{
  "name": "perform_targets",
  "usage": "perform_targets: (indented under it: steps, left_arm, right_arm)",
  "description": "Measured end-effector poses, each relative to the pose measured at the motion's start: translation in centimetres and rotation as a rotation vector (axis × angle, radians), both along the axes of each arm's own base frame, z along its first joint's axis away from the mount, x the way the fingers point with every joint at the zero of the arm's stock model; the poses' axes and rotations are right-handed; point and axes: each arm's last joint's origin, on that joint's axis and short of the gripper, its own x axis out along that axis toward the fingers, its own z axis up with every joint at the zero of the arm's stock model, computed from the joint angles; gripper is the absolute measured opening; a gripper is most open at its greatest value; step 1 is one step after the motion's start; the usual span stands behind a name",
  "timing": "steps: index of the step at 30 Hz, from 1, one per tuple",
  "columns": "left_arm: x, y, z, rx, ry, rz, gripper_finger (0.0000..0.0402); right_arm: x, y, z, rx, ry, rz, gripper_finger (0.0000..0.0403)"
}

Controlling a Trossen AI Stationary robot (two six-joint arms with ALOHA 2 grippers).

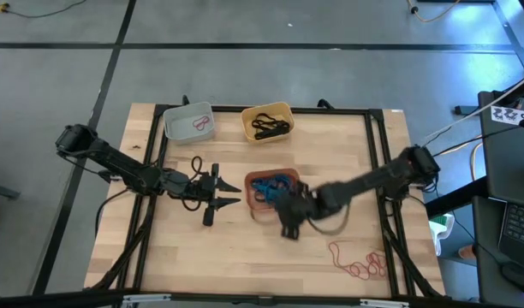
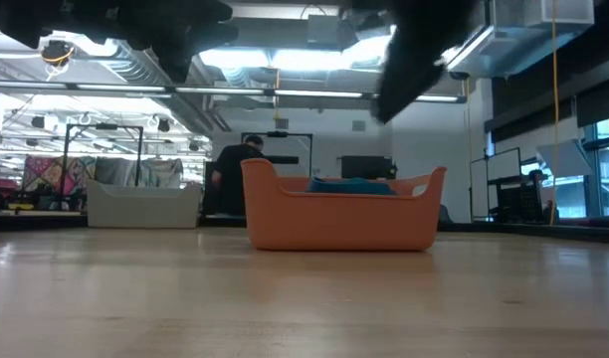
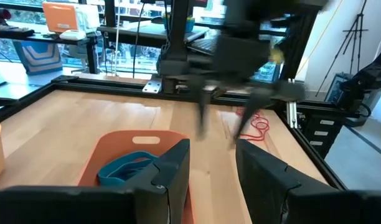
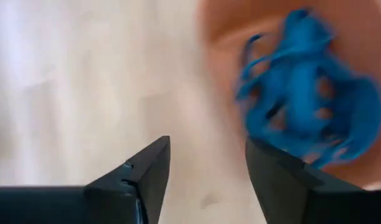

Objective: Sort rubber bands into baskets
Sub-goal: Put the red rubber band into the gray bin

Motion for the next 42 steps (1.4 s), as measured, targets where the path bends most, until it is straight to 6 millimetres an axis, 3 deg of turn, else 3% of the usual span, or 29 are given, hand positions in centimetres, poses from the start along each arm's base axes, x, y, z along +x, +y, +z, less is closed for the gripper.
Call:
perform_targets:
  steps: [4,9,17,23,28,36,42]
  left_arm:
    - [0.0,0.0,-0.2,0.005,0.016,0.0,0.0127]
    - [0.0,0.0,-0.2,0.004,0.015,0.0,0.0127]
    - [0.0,0.0,-0.1,0.003,0.015,0.0,0.0127]
    - [0.0,0.0,-0.1,0.002,0.013,0.001,0.0127]
    - [0.0,0.0,-0.1,0.002,0.013,0.001,0.0127]
    - [0.0,0.0,-0.1,0.003,0.014,0.001,0.0127]
    - [0.0,0.0,-0.1,0.003,0.014,0.001,0.0127]
  right_arm:
    - [-2.4,4.0,-0.2,0.036,0.049,0.0,0.0209]
    - [-6.0,7.7,-0.6,0.052,0.126,-0.113,0.0209]
    - [-10.9,11.2,-2.1,0.143,0.215,-0.356,0.0209]
    - [-13.4,11.6,-5.4,0.196,0.325,-0.522,0.0209]
    - [-14.0,11.1,-7.4,0.245,0.374,-0.611,0.0209]
    - [-14.7,10.3,-9.8,0.275,0.378,-0.674,0.0209]
    - [-14.8,10.1,-10.5,0.283,0.337,-0.649,0.0209]
